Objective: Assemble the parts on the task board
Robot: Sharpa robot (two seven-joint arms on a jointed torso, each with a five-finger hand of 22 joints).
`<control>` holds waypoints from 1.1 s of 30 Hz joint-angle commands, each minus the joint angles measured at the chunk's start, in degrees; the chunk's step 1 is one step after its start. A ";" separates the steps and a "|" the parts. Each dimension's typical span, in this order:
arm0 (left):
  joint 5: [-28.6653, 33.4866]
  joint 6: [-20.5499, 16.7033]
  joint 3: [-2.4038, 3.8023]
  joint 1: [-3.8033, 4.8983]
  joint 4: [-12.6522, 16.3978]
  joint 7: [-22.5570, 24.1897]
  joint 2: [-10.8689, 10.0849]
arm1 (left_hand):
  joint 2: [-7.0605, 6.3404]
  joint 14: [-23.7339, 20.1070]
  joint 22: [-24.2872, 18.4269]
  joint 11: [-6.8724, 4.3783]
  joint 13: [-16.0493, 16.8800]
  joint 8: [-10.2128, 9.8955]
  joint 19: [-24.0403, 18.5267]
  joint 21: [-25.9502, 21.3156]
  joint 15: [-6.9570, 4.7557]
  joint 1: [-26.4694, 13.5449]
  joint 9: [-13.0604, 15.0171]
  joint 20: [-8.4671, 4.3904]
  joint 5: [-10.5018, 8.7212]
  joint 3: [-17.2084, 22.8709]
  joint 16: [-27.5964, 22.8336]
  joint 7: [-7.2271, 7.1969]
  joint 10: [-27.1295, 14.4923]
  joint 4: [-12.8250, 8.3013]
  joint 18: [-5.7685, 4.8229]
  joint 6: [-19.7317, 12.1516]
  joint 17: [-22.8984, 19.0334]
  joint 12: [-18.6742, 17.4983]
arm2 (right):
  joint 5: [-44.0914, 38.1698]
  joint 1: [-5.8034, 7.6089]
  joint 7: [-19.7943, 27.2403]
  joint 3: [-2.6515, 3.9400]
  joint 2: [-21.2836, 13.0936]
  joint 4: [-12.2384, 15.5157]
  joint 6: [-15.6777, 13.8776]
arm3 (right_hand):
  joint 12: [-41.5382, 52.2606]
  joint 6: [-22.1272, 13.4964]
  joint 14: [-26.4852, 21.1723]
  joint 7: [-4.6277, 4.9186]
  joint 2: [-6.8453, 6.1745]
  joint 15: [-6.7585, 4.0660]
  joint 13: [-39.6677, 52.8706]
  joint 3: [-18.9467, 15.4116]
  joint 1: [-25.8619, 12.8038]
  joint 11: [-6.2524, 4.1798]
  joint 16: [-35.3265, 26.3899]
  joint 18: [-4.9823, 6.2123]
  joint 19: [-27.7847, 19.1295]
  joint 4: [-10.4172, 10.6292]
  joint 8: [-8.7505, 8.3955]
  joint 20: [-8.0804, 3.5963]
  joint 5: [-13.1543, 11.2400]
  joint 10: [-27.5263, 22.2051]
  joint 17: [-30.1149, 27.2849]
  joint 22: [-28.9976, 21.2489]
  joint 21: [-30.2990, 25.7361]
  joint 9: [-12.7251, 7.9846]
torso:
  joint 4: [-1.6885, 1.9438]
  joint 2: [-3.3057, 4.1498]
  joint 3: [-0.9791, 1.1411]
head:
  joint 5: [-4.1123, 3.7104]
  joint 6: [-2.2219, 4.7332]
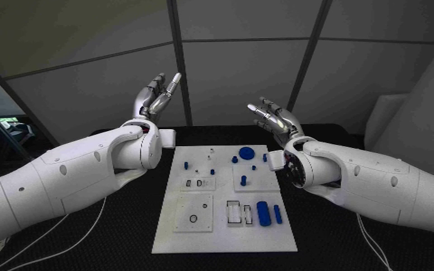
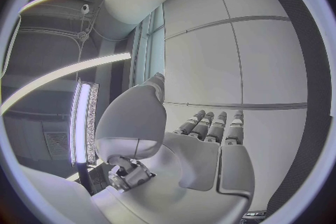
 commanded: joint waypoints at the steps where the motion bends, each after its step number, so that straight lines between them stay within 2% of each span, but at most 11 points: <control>1: -2.16 3.14 0.00 0.03 -0.07 0.37 0.06 | 0.39 1.80 0.43 1.48 0.38 0.61 1.42 0.95 0.84 3.43 0.40 0.86 0.26 0.25 0.62 1.76 1.84 0.60 -1.13 2.43 0.37 0.63 | -5.72 0.28 -4.55 0.33 0.24 -0.65 9.07 | 4.85 17.38 21.04 8.66 -0.09 1.68 2.20 1.74 9.55 2.06 4.65 3.04 15.27 -4.46 4.25 0.50 1.15 21.80 2.02 3.32 6.80 2.37 | 0.02 -0.02 -0.01 | 0.00 0.00; 3: -2.16 3.14 0.00 0.03 -0.07 0.37 0.06 | 0.60 4.56 0.89 2.48 0.65 1.09 3.27 1.78 1.39 4.45 0.72 1.43 0.22 0.20 1.17 2.74 3.93 0.38 -1.10 4.85 0.73 0.98 | -6.37 0.39 -5.14 0.51 0.35 -0.92 10.16 | 6.50 24.01 29.73 7.86 -0.47 0.58 2.63 2.20 11.74 0.95 6.35 4.18 22.24 -5.62 5.71 0.43 1.68 30.63 2.46 4.59 9.82 3.02 | 0.02 -0.02 -0.01 | 0.00 0.00; 6: -2.16 3.14 0.00 0.03 -0.07 0.37 0.06 | 0.86 10.12 1.70 3.67 1.06 2.09 6.82 3.39 2.27 6.02 1.30 2.18 0.17 0.11 2.32 3.82 7.80 -0.04 -1.15 9.64 1.34 1.62 | -6.72 0.45 -5.45 0.61 0.40 -1.06 10.74 | 7.68 31.53 37.98 6.83 -0.75 -0.80 2.73 2.79 13.55 -0.32 7.93 5.51 25.24 -6.59 7.17 0.39 1.89 38.29 2.75 4.99 11.40 3.59 | 0.02 -0.02 -0.01 | 0.00 0.00; 7: -2.15 4.69 -0.06 -0.01 0.51 -0.08 -2.24 | 1.06 17.37 3.02 4.99 1.61 3.20 12.81 6.06 2.69 7.16 1.87 2.32 0.10 0.05 4.20 4.86 12.80 -0.55 -1.47 14.35 2.18 2.68 | -28.84 0.54 -3.21 0.63 -0.59 -3.06 5.25 | 7.86 36.29 41.50 6.26 -0.86 -1.86 2.50 3.26 14.14 -1.14 8.72 6.32 27.65 -6.96 7.88 0.24 1.98 41.12 2.81 5.37 12.70 3.79 | -0.19 0.24 -0.07 | 0.46 -1.61; 9: -2.16 4.72 -0.08 -0.01 1.11 0.01 -2.87 | 1.15 26.96 5.29 5.91 2.19 4.52 24.41 11.13 3.29 8.86 2.47 2.37 0.05 -0.14 6.38 5.47 20.19 -1.61 -2.04 20.53 2.98 4.07 | -32.49 0.83 -3.73 0.64 -0.61 -3.50 5.03 | 7.76 40.41 45.50 5.78 -1.22 -2.92 2.17 4.05 14.36 -2.22 9.29 6.62 30.46 -7.37 8.05 -0.56 1.95 44.57 2.76 5.82 14.26 3.63 | -0.15 0.46 -0.06 | 0.51 -1.82; 12: -2.16 4.79 -0.10 -0.01 2.09 0.03 -3.84 | 1.31 41.24 7.26 6.94 3.69 7.46 36.42 16.52 2.03 11.05 3.75 2.10 -0.02 -0.40 10.19 5.86 37.84 -3.26 -0.79 32.87 4.47 8.17 | -37.78 1.36 -4.91 0.64 -0.49 -4.20 5.41 | 7.18 43.39 50.76 4.98 -1.63 -4.56 2.04 5.53 14.07 -3.44 9.95 6.62 34.10 -7.69 7.67 -2.25 1.75 48.76 2.88 6.59 16.54 3.16 | -0.16 0.79 -0.04 | 0.59 -2.02; 15: -2.16 5.03 -0.11 -0.01 3.17 -0.20 -4.79 | 1.31 48.50 8.09 5.60 4.01 9.47 42.78 19.37 0.24 13.36 4.39 0.65 -0.06 -0.59 12.20 5.59 45.82 -5.12 -0.65 41.23 5.75 10.02 | -43.24 1.99 -6.38 0.64 -0.32 -4.89 6.17 | 5.85 45.71 54.56 4.35 -2.37 -5.72 2.05 7.08 13.31 -4.18 9.55 6.57 36.68 -7.67 6.91 -3.65 1.49 52.15 2.67 7.41 18.70 2.65 | -0.14 1.35 -0.03 | 0.51 -2.11; 22: -3.57 6.04 -0.13 -0.03 6.61 -1.39 -7.42 | 1.51 57.80 9.04 3.08 4.16 10.09 50.35 22.73 -2.77 17.05 4.32 -2.14 -0.07 -0.75 14.53 3.93 53.95 -8.02 -0.52 47.42 9.09 10.39 | -56.48 3.99 -11.25 0.65 0.23 -6.29 9.01 | 3.83 49.25 63.74 2.93 -4.29 -8.66 2.17 8.87 12.99 -5.74 10.34 6.49 43.06 -7.75 5.80 -6.80 1.95 57.30 2.98 11.03 26.07 2.56 | 0.12 2.82 -0.10 | 0.78 -2.14; 25: -4.20 6.75 -0.13 -0.04 8.49 -1.97 -8.69 | 1.37 59.69 9.35 2.65 4.02 9.52 51.96 23.62 -3.35 17.81 4.08 -2.85 -0.07 -0.91 15.10 3.61 55.27 -8.68 -0.56 48.47 10.41 9.59 | -62.04 5.18 -13.78 0.65 0.53 -7.10 10.78 | 3.38 50.48 72.54 2.22 -5.07 -10.62 2.24 8.87 13.24 -6.84 14.48 6.56 46.18 -7.83 5.51 -8.87 2.87 59.09 5.22 13.36 30.38 2.59 | 0.42 3.63 -0.20 | 0.52 -1.93; 29: -4.53 7.35 -0.14 -0.04 10.84 -2.43 -10.16 | 1.30 60.85 9.70 2.37 3.92 8.95 53.16 24.46 -3.80 18.38 3.86 -3.37 -0.05 -0.99 15.58 3.43 56.39 -9.22 -0.59 49.27 11.62 8.86 | -68.73 6.46 -16.93 0.65 0.85 -7.58 13.50 | 2.38 51.41 76.14 1.90 -5.80 -11.47 2.26 9.20 12.83 -7.46 17.23 6.42 47.27 -7.42 4.74 -10.13 3.05 60.40 7.98 15.68 34.26 2.52 | 0.80 4.85 -0.30 | 0.31 -1.48; 33: -4.68 7.80 -0.13 -0.05 13.48 -2.75 -11.59 | 1.18 61.81 10.28 2.23 3.78 8.22 54.57 25.70 -4.15 18.51 3.61 -3.87 -0.06 -1.21 16.31 3.36 57.04 -9.55 -0.62 49.79 13.01 7.90 | -76.76 7.52 -21.13 0.66 1.41 -7.50 17.14 | 1.79 52.44 77.36 1.47 -7.01 -11.85 2.28 10.18 11.81 -7.97 27.02 6.42 48.44 -6.25 3.39 -10.95 2.62 60.45 14.99 19.18 39.95 2.52 | 1.16 6.32 -0.51 | -0.17 -1.16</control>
